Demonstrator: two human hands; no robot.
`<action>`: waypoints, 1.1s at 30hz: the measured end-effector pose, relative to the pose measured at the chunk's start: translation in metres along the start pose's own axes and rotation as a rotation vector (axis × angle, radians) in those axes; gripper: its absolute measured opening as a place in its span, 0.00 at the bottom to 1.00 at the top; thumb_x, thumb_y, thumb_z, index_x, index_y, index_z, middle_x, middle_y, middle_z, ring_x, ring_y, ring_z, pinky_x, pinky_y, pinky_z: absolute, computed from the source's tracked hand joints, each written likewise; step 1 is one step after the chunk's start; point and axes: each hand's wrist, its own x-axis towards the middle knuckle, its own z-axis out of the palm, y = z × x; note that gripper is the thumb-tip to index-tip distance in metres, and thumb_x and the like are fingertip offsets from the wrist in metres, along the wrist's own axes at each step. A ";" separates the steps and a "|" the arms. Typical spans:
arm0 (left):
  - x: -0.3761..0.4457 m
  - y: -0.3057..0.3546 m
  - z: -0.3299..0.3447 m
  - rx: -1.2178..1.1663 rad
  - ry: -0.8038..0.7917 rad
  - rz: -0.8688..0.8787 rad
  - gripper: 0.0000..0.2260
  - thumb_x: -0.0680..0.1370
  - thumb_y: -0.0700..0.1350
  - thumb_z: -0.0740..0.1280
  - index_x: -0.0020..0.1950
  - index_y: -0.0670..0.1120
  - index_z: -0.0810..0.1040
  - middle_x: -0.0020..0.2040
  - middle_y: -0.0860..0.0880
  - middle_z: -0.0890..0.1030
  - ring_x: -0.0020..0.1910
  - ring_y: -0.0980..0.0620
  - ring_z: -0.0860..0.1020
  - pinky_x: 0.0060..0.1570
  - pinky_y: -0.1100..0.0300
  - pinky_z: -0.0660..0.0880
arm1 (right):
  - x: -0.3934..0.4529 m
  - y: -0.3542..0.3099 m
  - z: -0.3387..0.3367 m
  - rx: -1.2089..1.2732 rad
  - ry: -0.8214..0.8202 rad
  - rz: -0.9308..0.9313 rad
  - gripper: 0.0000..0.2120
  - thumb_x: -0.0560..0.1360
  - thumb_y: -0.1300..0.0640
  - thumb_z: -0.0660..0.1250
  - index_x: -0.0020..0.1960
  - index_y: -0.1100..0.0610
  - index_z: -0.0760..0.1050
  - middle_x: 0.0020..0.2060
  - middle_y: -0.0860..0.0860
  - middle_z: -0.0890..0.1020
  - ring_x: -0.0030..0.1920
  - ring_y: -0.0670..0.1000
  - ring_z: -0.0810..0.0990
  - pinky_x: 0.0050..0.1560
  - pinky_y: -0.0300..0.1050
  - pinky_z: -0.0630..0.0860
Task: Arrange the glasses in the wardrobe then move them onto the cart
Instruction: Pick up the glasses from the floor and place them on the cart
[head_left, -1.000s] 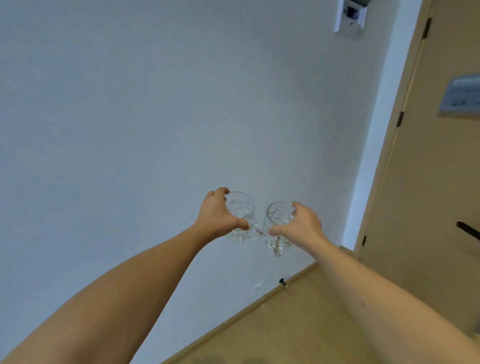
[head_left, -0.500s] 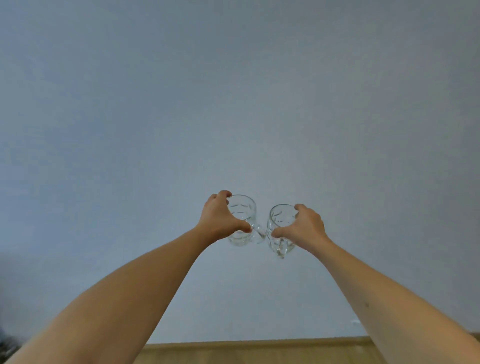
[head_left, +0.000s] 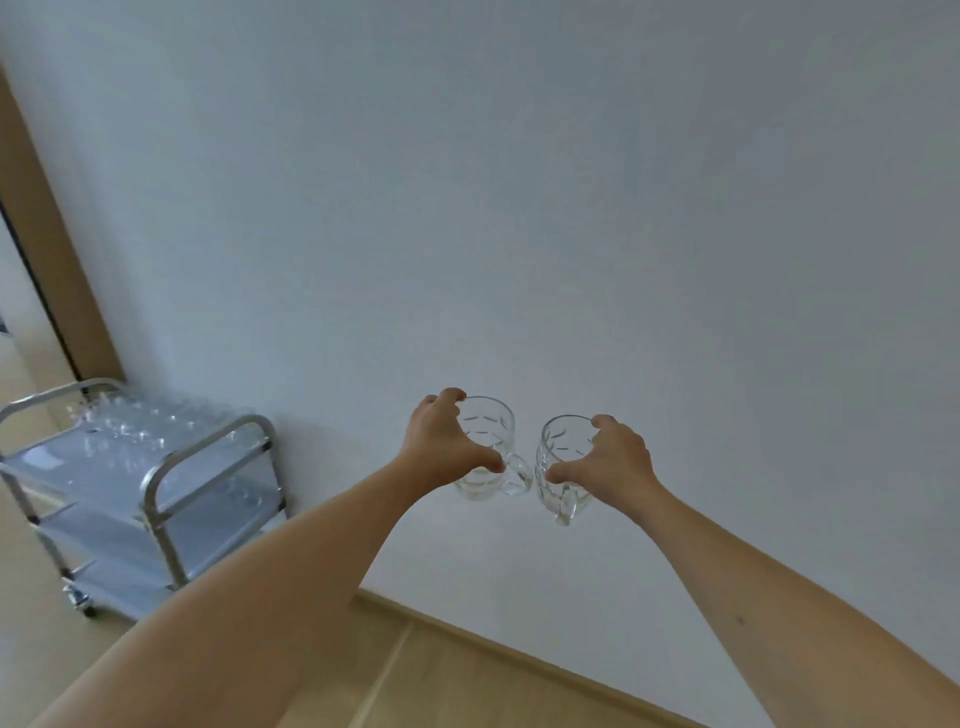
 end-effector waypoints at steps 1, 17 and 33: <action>-0.001 -0.018 -0.019 0.018 0.021 -0.019 0.50 0.55 0.54 0.84 0.73 0.49 0.69 0.62 0.51 0.73 0.61 0.52 0.71 0.57 0.58 0.72 | 0.001 -0.016 0.020 0.013 -0.031 -0.011 0.46 0.55 0.43 0.83 0.68 0.57 0.70 0.58 0.53 0.77 0.52 0.52 0.72 0.49 0.47 0.72; -0.044 -0.248 -0.249 0.158 0.324 -0.421 0.52 0.53 0.54 0.85 0.74 0.47 0.68 0.63 0.48 0.74 0.62 0.48 0.73 0.58 0.54 0.75 | -0.014 -0.254 0.293 0.077 -0.460 -0.375 0.48 0.56 0.43 0.83 0.70 0.58 0.69 0.55 0.50 0.75 0.53 0.51 0.74 0.55 0.48 0.78; 0.008 -0.420 -0.410 0.244 0.629 -0.707 0.48 0.54 0.52 0.85 0.72 0.48 0.70 0.60 0.49 0.76 0.57 0.48 0.74 0.51 0.57 0.73 | 0.049 -0.451 0.532 0.120 -0.744 -0.625 0.53 0.54 0.41 0.85 0.71 0.60 0.68 0.60 0.54 0.79 0.61 0.54 0.77 0.61 0.50 0.77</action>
